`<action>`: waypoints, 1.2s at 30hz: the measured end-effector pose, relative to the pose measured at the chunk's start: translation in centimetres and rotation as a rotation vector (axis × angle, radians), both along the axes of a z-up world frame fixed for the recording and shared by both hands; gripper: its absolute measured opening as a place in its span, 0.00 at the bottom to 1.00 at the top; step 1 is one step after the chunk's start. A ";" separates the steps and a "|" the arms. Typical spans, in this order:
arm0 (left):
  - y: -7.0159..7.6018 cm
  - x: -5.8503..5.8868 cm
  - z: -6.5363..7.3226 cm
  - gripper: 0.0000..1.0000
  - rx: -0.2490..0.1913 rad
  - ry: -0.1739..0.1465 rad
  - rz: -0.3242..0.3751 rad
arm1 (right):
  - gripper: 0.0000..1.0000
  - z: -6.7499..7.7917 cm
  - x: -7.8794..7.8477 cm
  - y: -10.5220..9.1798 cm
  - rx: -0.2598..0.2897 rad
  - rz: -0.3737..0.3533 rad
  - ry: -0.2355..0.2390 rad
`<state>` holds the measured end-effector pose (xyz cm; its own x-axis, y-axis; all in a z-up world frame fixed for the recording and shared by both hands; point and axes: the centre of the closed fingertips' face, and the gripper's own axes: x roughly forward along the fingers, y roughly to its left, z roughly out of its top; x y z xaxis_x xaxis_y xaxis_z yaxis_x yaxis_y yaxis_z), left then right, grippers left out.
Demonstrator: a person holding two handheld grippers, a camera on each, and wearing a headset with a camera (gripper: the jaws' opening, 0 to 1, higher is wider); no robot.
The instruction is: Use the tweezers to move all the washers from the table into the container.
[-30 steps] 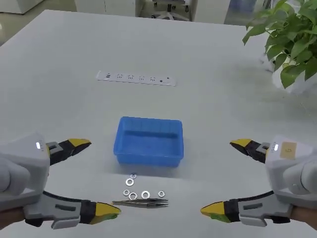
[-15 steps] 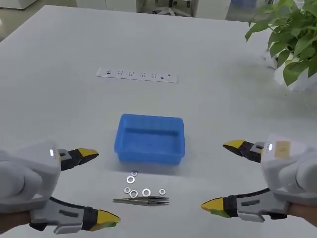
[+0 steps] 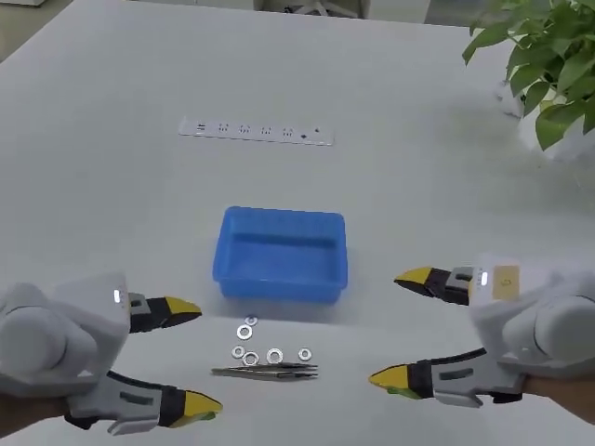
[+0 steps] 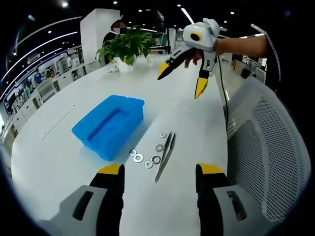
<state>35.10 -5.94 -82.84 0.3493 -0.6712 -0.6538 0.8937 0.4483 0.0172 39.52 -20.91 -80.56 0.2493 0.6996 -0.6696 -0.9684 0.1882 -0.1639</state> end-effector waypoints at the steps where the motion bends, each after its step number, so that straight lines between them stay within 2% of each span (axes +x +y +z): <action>1: 0.1 0.1 -0.3 0.61 0.013 0.003 -0.001 | 0.63 -0.1 0.0 0.1 -0.003 0.005 -0.003; 11: -0.2 -0.2 -2.0 0.48 0.058 0.034 -0.054 | 0.51 -1.2 -0.6 1.0 -0.018 0.062 -0.001; 23: -0.1 0.1 -3.4 0.32 0.122 0.040 -0.114 | 0.39 -2.5 -1.5 2.6 -0.050 0.153 0.017; 27: 0.1 0.0 -4.1 0.29 0.154 0.047 -0.138 | 0.35 -3.0 -2.0 3.3 -0.063 0.188 0.027; 36: 0.4 0.1 -4.8 0.22 0.189 0.059 -0.174 | 0.30 -4.1 -2.8 4.6 -0.093 0.250 0.040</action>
<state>35.18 -5.57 -87.65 0.1970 -0.5816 -0.7893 0.9590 0.2818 0.0317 36.75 -16.35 -84.68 0.0484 0.6710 -0.7398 -0.9889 -0.0721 -0.1301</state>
